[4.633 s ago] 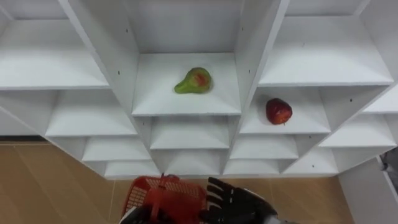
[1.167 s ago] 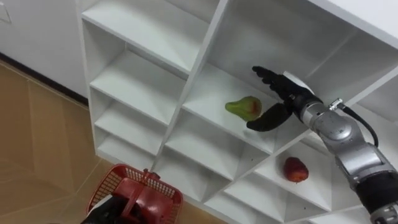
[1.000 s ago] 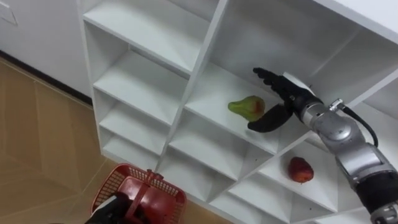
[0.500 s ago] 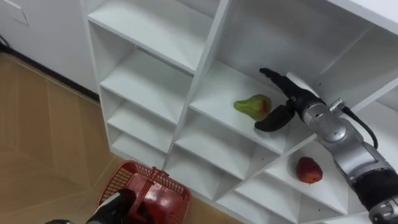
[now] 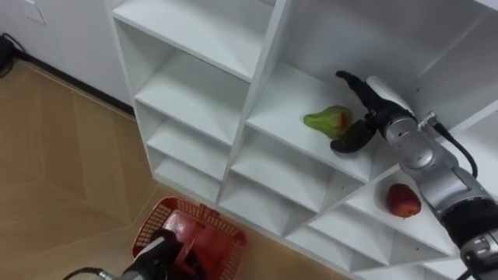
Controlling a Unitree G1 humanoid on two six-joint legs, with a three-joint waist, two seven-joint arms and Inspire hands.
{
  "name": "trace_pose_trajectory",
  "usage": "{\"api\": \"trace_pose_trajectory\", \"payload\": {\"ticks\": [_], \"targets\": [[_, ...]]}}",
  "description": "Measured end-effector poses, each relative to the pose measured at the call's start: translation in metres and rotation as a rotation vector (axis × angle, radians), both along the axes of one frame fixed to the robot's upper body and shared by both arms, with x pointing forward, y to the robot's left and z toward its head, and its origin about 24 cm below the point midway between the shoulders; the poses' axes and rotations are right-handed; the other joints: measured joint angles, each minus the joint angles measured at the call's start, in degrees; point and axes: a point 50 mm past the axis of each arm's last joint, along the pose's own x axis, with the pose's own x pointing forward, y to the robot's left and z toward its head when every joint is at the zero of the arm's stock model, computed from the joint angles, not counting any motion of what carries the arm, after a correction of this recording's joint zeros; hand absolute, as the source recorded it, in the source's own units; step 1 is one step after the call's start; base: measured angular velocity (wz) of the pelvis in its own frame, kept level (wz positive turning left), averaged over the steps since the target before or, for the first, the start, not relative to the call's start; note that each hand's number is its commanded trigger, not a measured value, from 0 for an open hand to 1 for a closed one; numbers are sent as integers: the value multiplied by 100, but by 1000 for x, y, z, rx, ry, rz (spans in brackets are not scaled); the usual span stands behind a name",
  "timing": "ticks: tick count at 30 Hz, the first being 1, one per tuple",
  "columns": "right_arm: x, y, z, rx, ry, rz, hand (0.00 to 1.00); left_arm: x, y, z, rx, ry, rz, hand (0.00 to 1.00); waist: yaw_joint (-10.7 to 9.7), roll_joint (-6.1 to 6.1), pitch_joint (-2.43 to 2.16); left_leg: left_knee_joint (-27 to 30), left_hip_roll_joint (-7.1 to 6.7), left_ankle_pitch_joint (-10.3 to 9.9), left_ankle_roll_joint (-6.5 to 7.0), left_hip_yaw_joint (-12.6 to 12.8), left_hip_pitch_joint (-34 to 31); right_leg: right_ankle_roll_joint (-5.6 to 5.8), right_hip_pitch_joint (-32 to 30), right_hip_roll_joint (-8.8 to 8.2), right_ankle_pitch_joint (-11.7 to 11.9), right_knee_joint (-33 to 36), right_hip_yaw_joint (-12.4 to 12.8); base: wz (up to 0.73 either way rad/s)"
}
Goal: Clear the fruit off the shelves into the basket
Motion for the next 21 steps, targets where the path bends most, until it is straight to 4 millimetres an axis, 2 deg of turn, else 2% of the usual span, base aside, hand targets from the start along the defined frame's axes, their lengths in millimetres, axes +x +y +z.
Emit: {"api": "trace_pose_trajectory", "payload": {"ticks": [7,11,21], "targets": [[2,-1,0,1,4,-4,0,2,1,0,3,1,0,100,31,10,7,-57,9,42,-9,36,-1,-11,-41,-3,10,6,17,-1],[2,-4,-3,3,20,-19,0,2,1,-5,15,25,0,100,68,38,27,-65,7,53,-12,34,-3,-18,-53,-4,17,10,11,0],[4,-4,-1,5,21,-12,0,3,1,-5,22,22,0,100,88,45,25,-60,4,63,-23,38,-69,-31,-144,-3,28,59,-1,0]]}}
